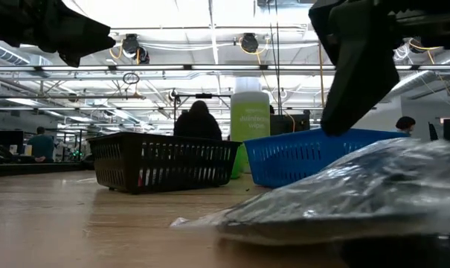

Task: Pick & Place Travel size toiletries
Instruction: Put the left black hairbrush into the blue bin

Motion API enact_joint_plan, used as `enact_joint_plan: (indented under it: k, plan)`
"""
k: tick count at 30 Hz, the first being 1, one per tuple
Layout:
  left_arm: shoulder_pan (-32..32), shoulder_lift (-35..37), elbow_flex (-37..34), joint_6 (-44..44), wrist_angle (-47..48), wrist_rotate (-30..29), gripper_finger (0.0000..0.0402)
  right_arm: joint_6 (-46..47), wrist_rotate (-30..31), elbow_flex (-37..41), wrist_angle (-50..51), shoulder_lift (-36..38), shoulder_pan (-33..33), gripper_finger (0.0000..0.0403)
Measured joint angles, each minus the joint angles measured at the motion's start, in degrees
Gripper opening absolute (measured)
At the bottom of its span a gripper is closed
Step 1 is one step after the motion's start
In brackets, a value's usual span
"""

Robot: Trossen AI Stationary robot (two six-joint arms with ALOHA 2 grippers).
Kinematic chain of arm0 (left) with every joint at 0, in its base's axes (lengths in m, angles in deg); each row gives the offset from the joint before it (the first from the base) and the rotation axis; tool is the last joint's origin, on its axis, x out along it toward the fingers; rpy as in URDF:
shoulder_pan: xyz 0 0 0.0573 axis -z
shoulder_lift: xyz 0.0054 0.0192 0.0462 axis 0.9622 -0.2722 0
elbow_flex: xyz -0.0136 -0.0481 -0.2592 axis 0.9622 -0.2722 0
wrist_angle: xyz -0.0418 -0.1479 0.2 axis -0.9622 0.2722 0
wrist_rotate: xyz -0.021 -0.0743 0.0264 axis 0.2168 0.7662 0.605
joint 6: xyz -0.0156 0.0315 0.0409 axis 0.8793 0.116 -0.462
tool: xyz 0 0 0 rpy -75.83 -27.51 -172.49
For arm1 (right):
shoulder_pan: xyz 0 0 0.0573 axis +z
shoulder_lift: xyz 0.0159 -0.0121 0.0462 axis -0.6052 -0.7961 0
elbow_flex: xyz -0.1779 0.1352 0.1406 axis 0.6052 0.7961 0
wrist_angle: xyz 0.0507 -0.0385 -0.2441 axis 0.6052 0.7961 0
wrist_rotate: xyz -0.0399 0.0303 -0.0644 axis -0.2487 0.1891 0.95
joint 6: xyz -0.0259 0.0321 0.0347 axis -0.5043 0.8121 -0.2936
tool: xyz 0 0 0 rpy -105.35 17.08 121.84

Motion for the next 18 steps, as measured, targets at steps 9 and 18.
enact_joint_plan:
  k: [9, 18]
  plan:
    - [0.0, 0.0, 0.0, 0.0, 0.0, 0.0, 0.0163, -1.4, -0.1, 0.0, 0.2, 0.0, -0.3, 0.0224]
    - [0.0, 0.0, 0.0, 0.0, 0.0, 0.0, 0.0163, -1.8, -4.5, 0.0, 0.2, 0.0, -1.7, 0.0159]
